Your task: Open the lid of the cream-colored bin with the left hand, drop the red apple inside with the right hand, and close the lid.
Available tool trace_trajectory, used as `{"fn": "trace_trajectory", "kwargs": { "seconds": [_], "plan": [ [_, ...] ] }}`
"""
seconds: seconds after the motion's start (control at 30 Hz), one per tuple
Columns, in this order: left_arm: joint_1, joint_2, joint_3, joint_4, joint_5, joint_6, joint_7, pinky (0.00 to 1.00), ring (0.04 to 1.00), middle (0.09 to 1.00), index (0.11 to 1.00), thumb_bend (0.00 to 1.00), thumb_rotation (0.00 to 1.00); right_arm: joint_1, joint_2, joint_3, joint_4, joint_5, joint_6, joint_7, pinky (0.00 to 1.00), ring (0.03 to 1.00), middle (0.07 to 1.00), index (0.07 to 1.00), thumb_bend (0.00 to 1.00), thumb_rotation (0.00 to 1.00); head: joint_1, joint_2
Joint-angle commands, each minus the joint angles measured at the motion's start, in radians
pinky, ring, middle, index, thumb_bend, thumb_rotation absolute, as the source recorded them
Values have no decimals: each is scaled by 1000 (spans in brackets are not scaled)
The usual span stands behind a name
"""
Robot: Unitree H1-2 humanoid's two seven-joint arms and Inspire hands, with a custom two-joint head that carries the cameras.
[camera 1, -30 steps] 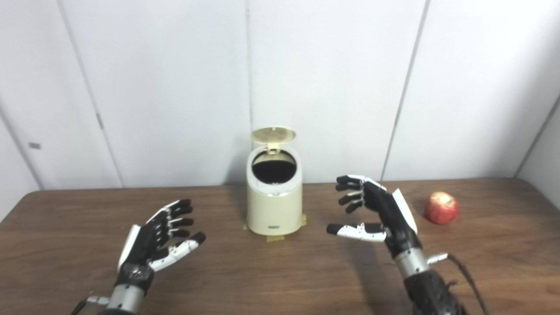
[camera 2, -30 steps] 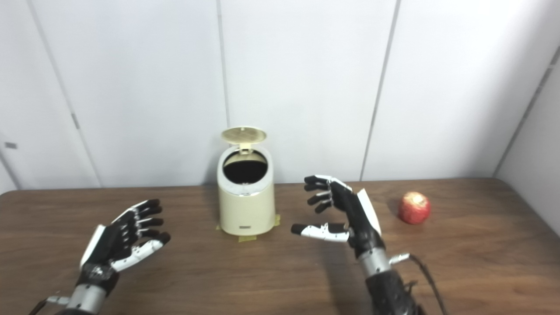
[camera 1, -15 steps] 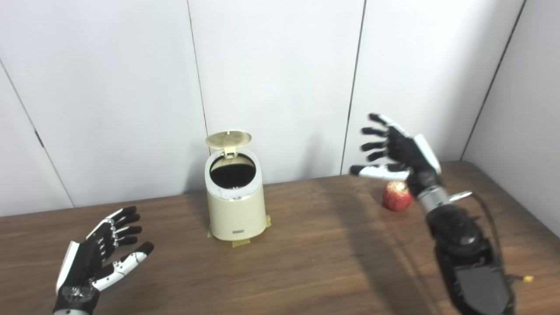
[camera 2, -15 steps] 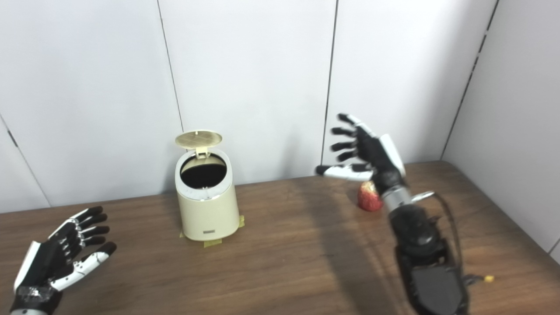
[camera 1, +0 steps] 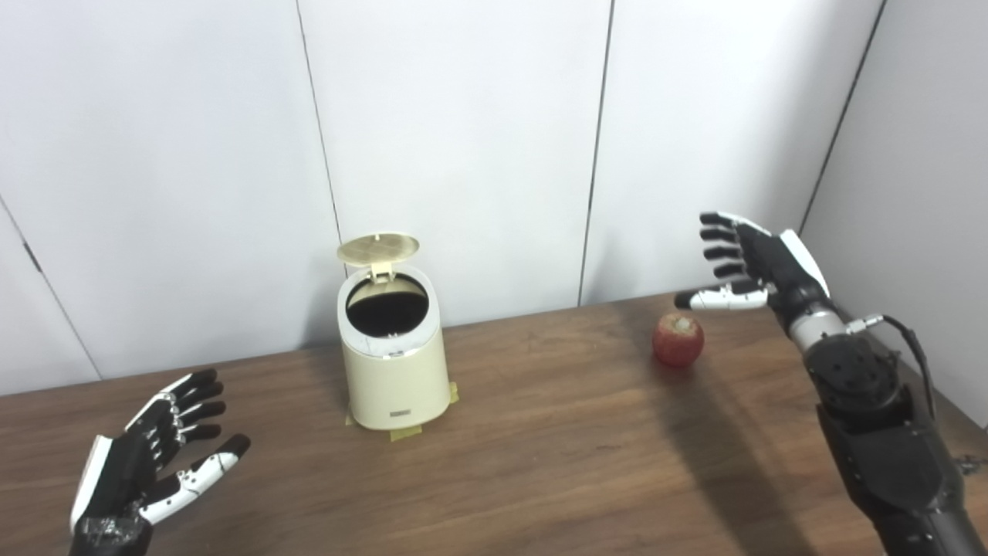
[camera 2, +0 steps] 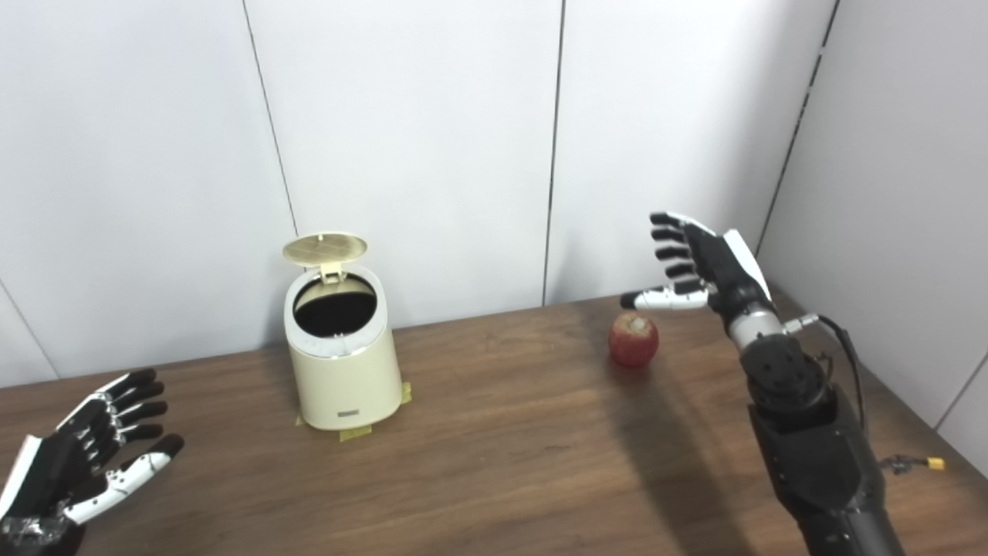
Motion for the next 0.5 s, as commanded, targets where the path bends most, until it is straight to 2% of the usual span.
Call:
{"fn": "trace_trajectory", "kwargs": {
  "seconds": [0.0,0.13,0.27,0.47],
  "plan": [
    [-38,9,6,-44,7,5,14,711,770,811,823,616,102,-40,-68,13,18,-4,-15,31,741,835,867,842,747,111,1,2],
    [-37,8,6,-57,12,21,15,721,770,805,816,613,86,-38,-109,66,83,-29,-12,71,790,891,911,884,780,239,0,5],
    [-35,7,5,-70,3,35,9,716,780,812,818,617,80,-42,-110,72,120,-3,11,99,859,927,932,912,808,217,6,9],
    [-31,6,0,-94,10,62,8,715,765,802,806,627,101,-58,-107,94,175,-2,19,118,833,927,942,920,809,192,9,12]
  ]
}}
